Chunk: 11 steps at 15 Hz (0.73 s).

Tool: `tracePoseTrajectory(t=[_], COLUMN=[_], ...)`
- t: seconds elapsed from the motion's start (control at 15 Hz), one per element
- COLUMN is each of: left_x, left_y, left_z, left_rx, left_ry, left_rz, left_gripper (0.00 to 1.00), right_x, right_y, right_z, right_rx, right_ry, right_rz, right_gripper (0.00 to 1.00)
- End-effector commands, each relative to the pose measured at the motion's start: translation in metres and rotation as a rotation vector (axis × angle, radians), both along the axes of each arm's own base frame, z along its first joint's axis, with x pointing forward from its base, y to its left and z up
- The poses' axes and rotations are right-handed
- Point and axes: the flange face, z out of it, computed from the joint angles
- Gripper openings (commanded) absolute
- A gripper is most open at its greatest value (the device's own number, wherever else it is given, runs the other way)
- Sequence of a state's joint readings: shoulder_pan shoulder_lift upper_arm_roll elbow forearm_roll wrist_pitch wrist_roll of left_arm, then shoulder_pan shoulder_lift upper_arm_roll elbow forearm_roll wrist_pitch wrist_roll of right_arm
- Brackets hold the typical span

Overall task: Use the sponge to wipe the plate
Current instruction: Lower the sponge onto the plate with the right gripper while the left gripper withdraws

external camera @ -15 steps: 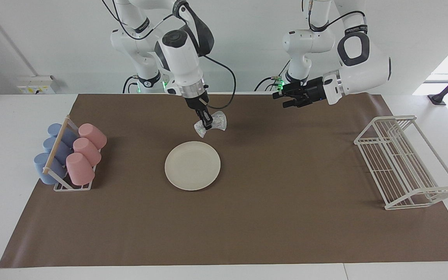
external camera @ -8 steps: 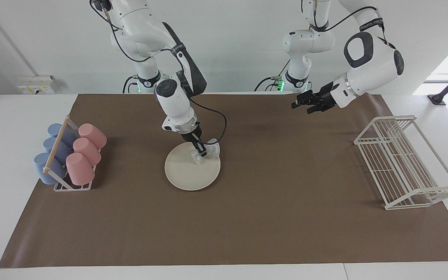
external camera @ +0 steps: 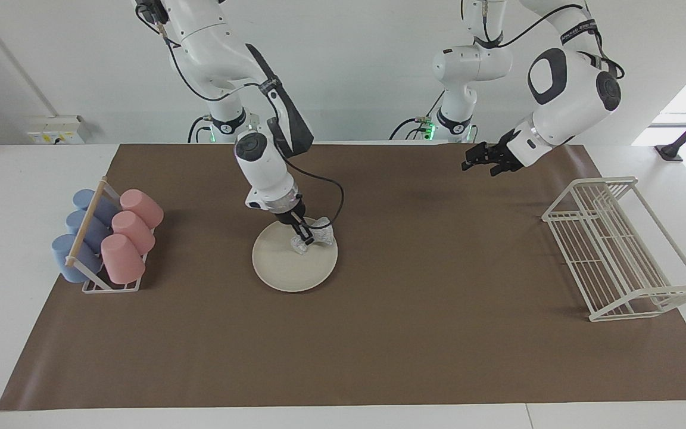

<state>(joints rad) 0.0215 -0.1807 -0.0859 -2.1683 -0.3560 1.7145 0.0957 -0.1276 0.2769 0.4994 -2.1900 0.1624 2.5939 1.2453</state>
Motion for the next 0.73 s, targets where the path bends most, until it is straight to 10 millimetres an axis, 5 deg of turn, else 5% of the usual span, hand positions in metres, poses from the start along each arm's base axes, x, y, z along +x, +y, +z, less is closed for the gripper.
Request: tracePoseTrajectory(t=[0.0, 0.33, 0.66], left_x=[0.001, 0.004, 0.008], left_y=[-0.003, -0.006, -0.020], left_z=[0.005, 0.006, 0.007], left_rx=[0.037, 0.048, 0.065], left_ry=[-0.009, -0.033, -0.057], left_rz=[0.026, 0.054, 0.092], left_gripper=[1.00, 1.00, 1.00], right_x=[0.000, 0.003, -0.001], right_y=[-0.032, -0.048, -0.034], right_z=[-0.016, -0.018, -0.027], right_rx=[-0.016, -0.024, -0.011], right_ry=[-0.002, -0.018, -0.017], right_rz=[0.058, 0.106, 0.098], right_gripper=[0.00, 0.00, 0.00])
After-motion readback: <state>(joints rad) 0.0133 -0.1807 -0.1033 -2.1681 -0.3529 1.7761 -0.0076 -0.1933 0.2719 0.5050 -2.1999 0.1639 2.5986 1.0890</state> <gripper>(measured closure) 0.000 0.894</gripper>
